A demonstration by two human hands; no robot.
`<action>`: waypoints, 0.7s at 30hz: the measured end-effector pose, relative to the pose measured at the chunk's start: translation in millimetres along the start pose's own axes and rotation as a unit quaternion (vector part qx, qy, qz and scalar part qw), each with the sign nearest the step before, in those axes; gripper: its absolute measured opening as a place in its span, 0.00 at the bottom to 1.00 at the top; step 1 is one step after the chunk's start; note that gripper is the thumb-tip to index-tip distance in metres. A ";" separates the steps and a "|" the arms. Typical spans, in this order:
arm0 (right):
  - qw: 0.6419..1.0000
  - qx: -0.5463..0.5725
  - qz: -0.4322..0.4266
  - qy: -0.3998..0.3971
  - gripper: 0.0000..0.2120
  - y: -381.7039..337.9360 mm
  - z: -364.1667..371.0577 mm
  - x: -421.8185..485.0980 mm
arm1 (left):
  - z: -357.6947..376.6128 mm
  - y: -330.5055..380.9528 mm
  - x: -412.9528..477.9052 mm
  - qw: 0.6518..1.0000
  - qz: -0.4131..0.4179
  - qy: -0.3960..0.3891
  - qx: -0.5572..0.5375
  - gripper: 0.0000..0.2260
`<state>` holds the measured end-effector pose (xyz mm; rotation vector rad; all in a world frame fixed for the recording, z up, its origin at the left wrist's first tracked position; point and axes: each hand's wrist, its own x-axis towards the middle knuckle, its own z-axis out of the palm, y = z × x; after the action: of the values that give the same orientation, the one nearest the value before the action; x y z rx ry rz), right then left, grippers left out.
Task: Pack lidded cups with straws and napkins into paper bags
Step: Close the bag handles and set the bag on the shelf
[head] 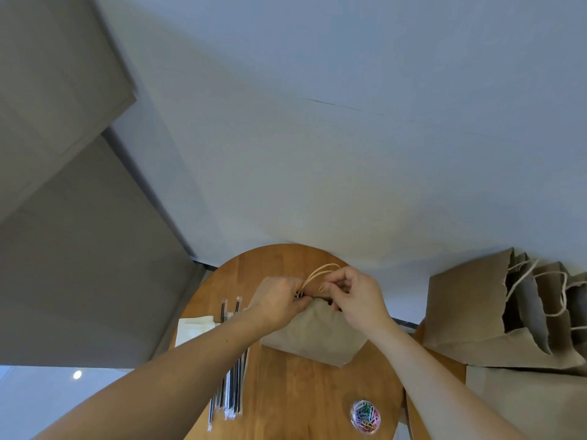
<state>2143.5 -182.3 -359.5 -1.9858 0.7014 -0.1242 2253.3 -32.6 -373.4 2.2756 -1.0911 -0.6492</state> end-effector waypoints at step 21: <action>0.954 -0.245 -0.160 -0.063 0.08 2.0 7.2 0.1 | -0.3 -2.1 2.6 0.998 0.043 -0.007 0.040 0.09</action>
<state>2145.3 -177.5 -364.8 -2.5516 0.3400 -0.0148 2256.1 -33.6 -375.0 2.2803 -1.2350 -0.5972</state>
